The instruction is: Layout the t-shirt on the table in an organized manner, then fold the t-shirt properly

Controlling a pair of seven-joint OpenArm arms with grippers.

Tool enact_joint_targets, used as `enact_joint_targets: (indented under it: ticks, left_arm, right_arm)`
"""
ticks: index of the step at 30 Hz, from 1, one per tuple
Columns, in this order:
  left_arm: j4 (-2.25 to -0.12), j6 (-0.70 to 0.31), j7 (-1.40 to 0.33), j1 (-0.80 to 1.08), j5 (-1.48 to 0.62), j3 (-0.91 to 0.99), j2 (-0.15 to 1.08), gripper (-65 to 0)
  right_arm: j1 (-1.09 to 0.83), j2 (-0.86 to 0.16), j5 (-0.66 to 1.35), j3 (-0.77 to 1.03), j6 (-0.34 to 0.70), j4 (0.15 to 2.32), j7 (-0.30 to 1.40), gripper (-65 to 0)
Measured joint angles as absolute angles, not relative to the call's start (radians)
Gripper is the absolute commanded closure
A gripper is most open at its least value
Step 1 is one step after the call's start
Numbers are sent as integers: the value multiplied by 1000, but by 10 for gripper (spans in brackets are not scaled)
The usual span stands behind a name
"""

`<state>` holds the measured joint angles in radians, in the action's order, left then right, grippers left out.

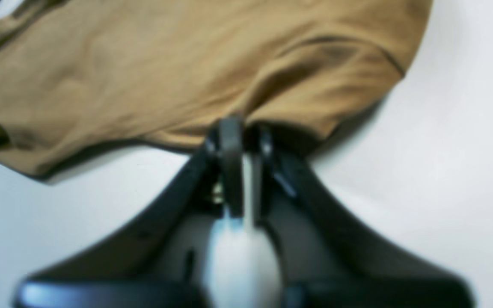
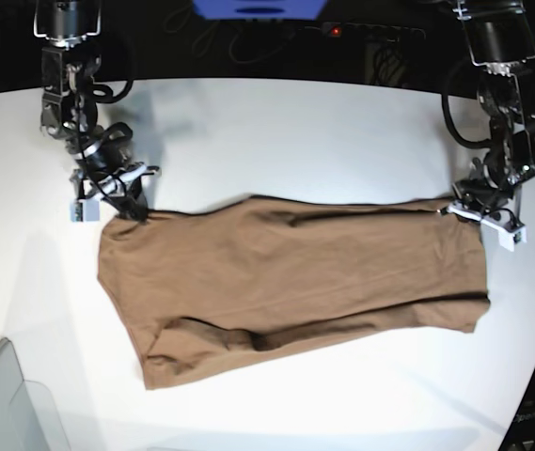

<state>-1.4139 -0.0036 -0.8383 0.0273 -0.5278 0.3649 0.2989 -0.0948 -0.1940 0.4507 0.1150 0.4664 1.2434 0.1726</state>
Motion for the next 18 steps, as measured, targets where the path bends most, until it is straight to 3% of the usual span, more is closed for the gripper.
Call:
enact_joint_targets:
  ticks: [7, 13, 18]
  left_arm:
    - [-1421, -4, -846, 27, -532, 373, 296, -2]
    - [-1549, -6, -848, 21, -534, 470, 257, -2]
    - [-1584, -3, -858, -72, -532, 476, 247, -2]
  right_arm:
    - [-90, -215, 448, 171, 463, 1341, 180, 0]
    - [-93, -213, 447, 217, 464, 1497, 179, 0]
    - [-50, -209, 445, 217, 466, 1593, 191, 0]
